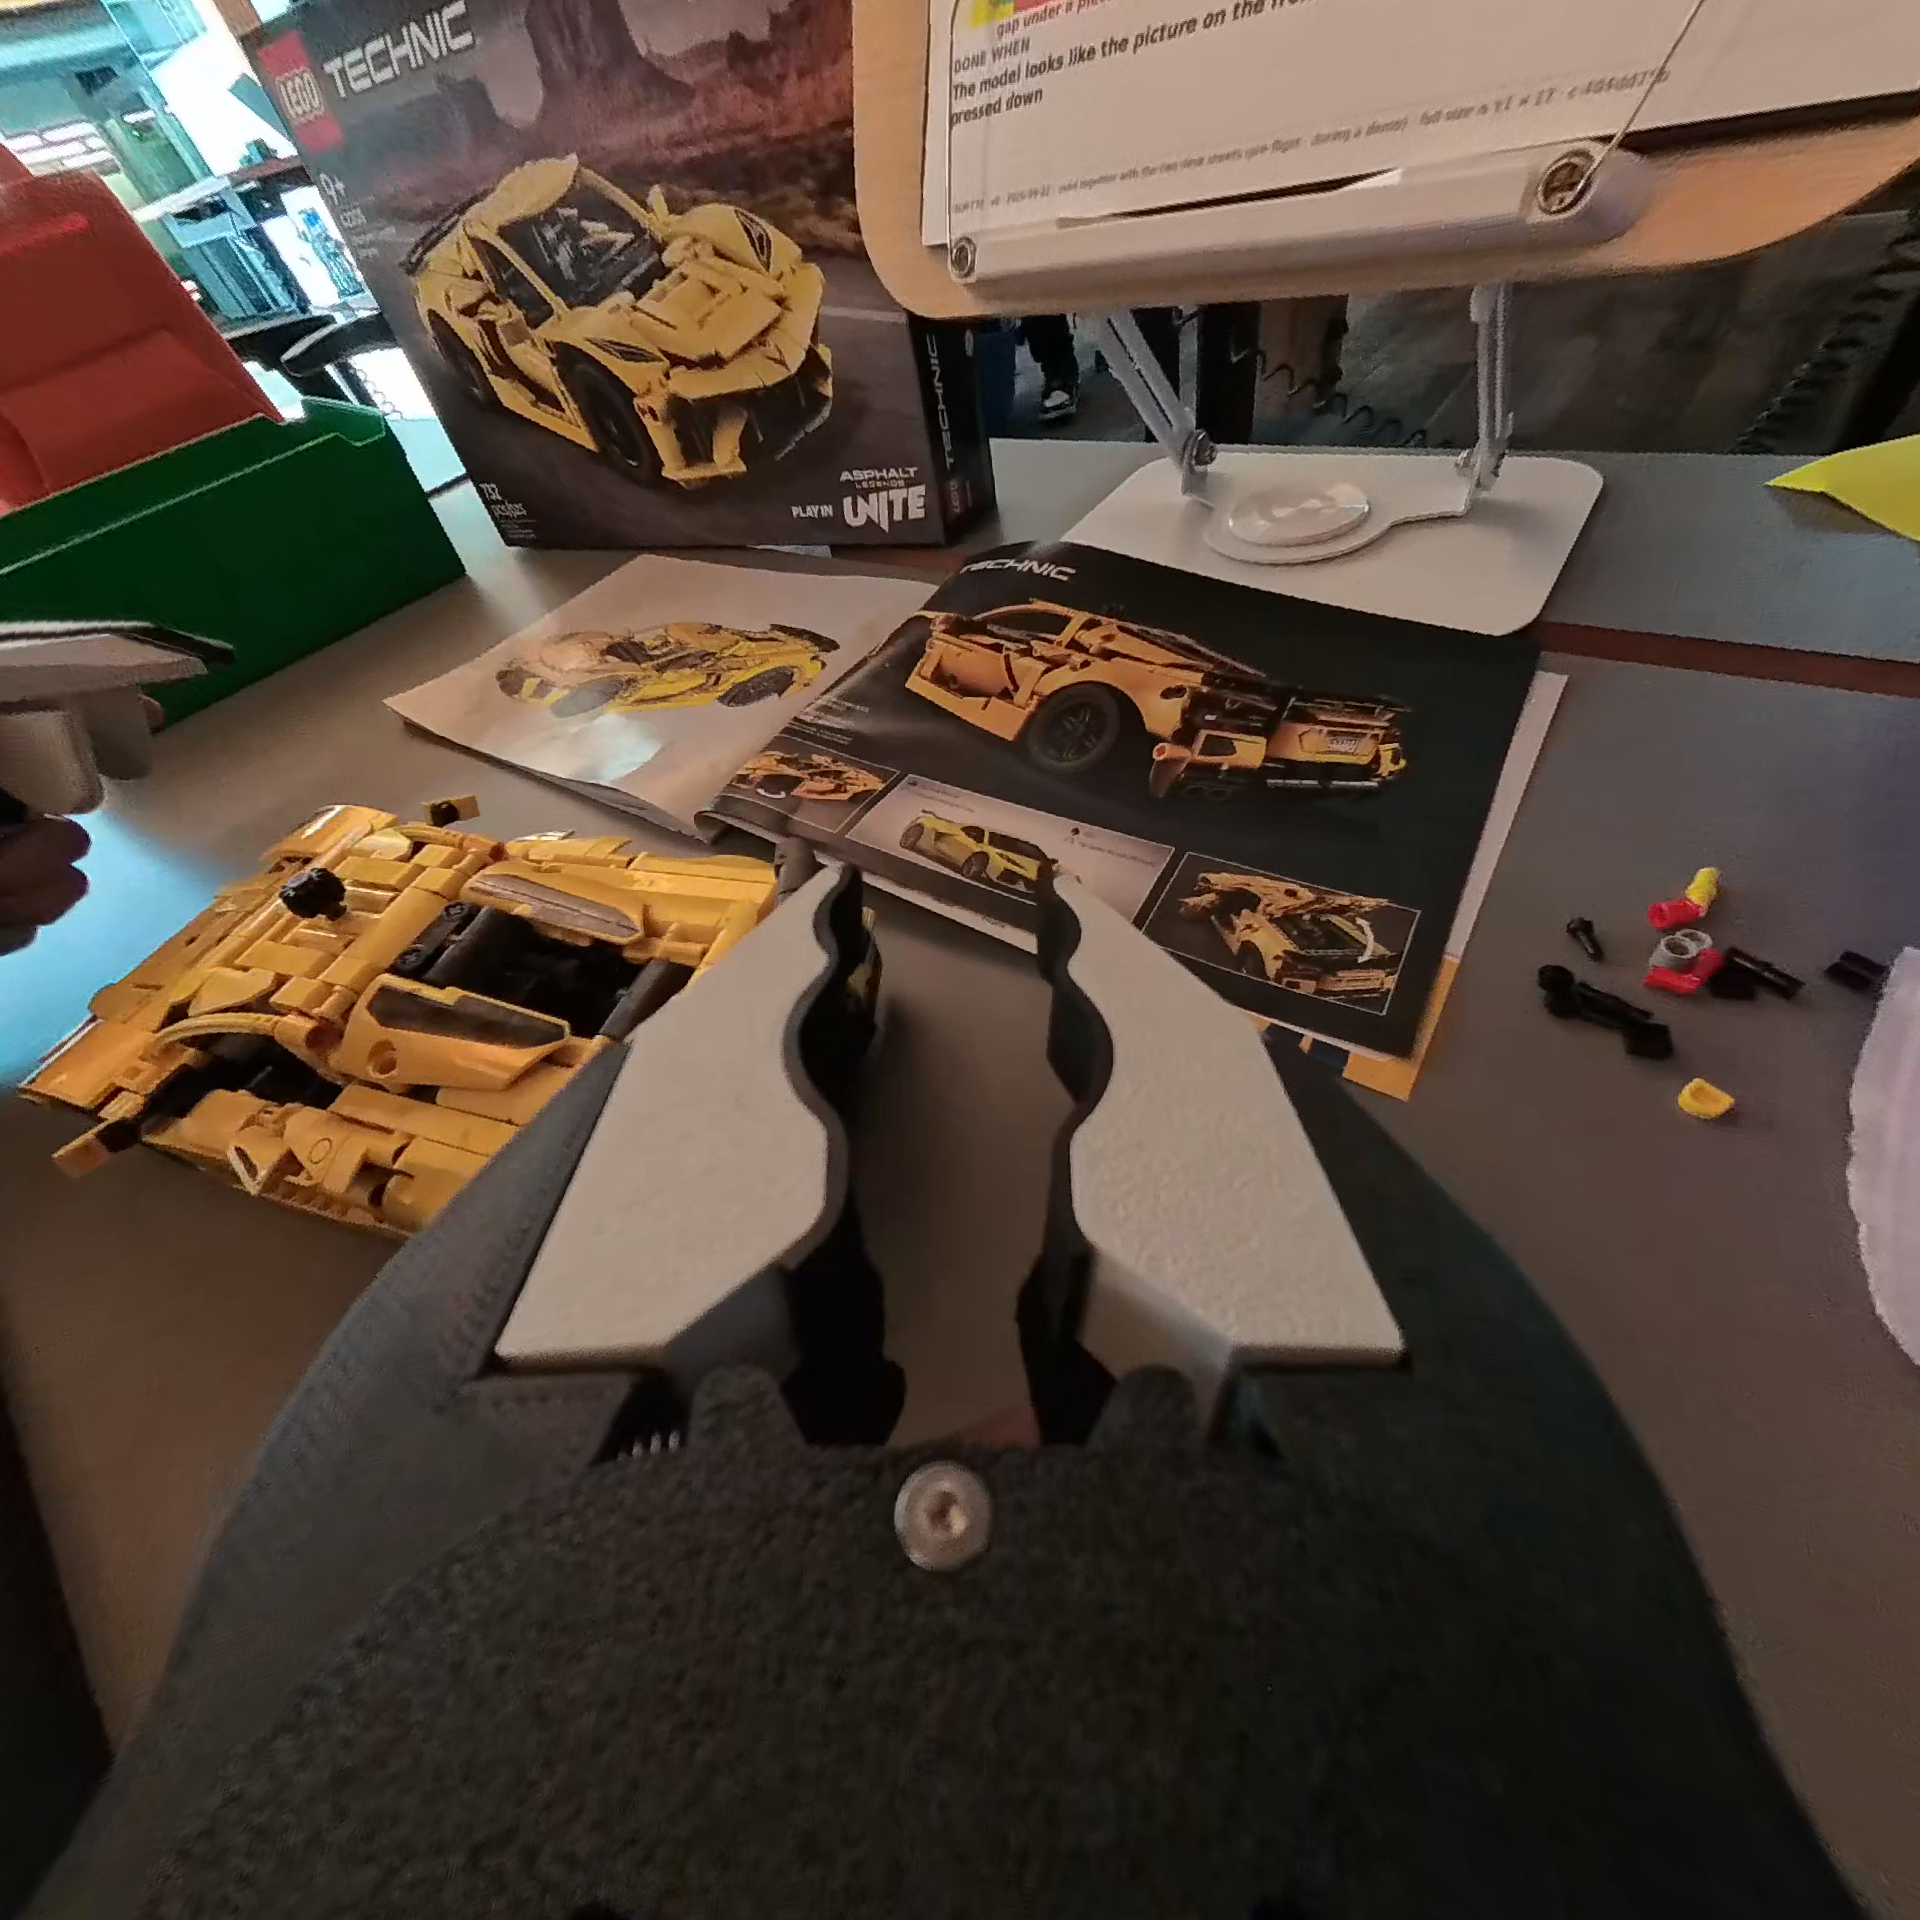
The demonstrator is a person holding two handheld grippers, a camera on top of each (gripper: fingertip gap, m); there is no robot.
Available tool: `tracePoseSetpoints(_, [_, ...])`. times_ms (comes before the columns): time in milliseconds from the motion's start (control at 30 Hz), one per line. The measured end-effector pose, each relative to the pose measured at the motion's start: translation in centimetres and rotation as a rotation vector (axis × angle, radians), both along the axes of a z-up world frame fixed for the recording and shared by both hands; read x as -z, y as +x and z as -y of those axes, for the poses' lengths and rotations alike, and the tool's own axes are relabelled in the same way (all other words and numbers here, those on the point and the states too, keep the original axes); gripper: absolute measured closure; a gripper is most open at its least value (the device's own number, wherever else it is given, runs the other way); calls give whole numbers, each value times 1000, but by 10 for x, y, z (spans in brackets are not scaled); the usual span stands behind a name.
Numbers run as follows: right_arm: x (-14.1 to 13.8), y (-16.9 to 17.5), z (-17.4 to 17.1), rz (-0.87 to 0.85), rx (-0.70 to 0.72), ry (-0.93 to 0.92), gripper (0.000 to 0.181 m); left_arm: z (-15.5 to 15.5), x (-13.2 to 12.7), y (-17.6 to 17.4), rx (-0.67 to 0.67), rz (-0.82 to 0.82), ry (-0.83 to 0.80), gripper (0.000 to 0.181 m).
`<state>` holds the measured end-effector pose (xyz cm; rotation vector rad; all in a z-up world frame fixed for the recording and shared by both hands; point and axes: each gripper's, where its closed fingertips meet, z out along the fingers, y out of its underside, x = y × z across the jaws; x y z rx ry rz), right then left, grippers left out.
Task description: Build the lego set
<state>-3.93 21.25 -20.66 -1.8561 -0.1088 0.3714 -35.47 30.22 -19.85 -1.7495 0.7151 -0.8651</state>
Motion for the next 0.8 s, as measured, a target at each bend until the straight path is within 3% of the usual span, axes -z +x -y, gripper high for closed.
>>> tracePoseSetpoints(800, [6, -4, -1, 7, -19, -27, 150, 0, 11, 4, 17, -9, -54, 157])
